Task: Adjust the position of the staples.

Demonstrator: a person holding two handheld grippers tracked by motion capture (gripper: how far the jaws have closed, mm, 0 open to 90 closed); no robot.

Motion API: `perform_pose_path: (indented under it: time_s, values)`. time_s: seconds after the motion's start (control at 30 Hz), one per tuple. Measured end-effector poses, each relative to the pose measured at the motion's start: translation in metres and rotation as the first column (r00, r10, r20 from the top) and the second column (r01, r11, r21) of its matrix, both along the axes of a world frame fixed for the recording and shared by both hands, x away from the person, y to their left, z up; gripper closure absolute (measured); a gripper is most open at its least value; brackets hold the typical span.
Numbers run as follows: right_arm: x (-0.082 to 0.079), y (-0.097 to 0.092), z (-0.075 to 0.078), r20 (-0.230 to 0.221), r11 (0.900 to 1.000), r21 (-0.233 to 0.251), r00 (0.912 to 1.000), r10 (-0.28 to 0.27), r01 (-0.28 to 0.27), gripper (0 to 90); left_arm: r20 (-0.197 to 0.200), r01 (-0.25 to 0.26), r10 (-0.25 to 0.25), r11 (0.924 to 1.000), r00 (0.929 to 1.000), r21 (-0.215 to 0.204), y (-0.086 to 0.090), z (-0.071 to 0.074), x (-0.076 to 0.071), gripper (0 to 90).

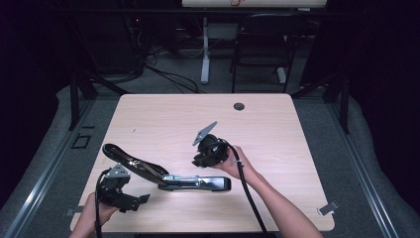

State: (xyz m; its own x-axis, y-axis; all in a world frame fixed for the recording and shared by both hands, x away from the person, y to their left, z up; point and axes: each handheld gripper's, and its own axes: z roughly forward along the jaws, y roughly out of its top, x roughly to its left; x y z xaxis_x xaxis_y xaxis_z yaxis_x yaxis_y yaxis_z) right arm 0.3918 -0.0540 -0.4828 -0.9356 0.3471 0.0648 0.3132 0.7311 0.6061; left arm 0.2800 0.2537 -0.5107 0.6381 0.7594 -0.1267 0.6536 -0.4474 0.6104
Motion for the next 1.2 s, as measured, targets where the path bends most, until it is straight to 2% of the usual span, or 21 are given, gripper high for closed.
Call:
perform_pose_path:
  time_s: [0.07, 0.1, 0.33, 0.67, 1.03, 1.2]
  values:
    - [0.001, 0.001, 0.0, 0.001, 0.9998, -0.012, 0.9998, 0.018, -0.018, 78.4, 0.002, -0.007, 0.007, 1.0, 1.0, 0.0, 0.001, 0.0, 0.0, 0.0]
    - [0.0, 0.002, -0.001, -0.001, 0.9999, 0.002, 0.9999, 0.013, -0.013, 78.3, 0.003, -0.009, 0.009, 1.0, 1.0, 0.0, 0.001, 0.0, 0.0, 0.0]
    - [-0.002, 0.007, -0.001, -0.001, 0.9996, 0.007, 0.9996, 0.028, -0.028, 78.3, -0.001, -0.008, 0.008, 1.0, 1.0, 0.004, 0.002, 0.0, 0.0, 0.0]
    - [-0.004, 0.015, -0.002, 0.003, 0.9969, 0.01, 0.997, 0.078, -0.078, 78.3, -0.001, -0.028, 0.028, 0.9996, 0.9996, 0.001, 0.006, -0.001, -0.006, 0.0]
    - [-0.007, 0.023, -0.008, 0.001, 0.9898, -0.011, 0.9898, 0.142, -0.142, 78.3, -0.009, -0.037, 0.037, 0.9993, 0.9993, 0.001, 0.008, -0.002, -0.008, 0.0]
    - [-0.008, 0.024, -0.011, -0.001, 0.9891, -0.015, 0.9892, 0.147, -0.147, 78.3, -0.011, -0.033, 0.033, 0.9995, 0.9994, 0.003, 0.008, -0.003, -0.007, 0.0]
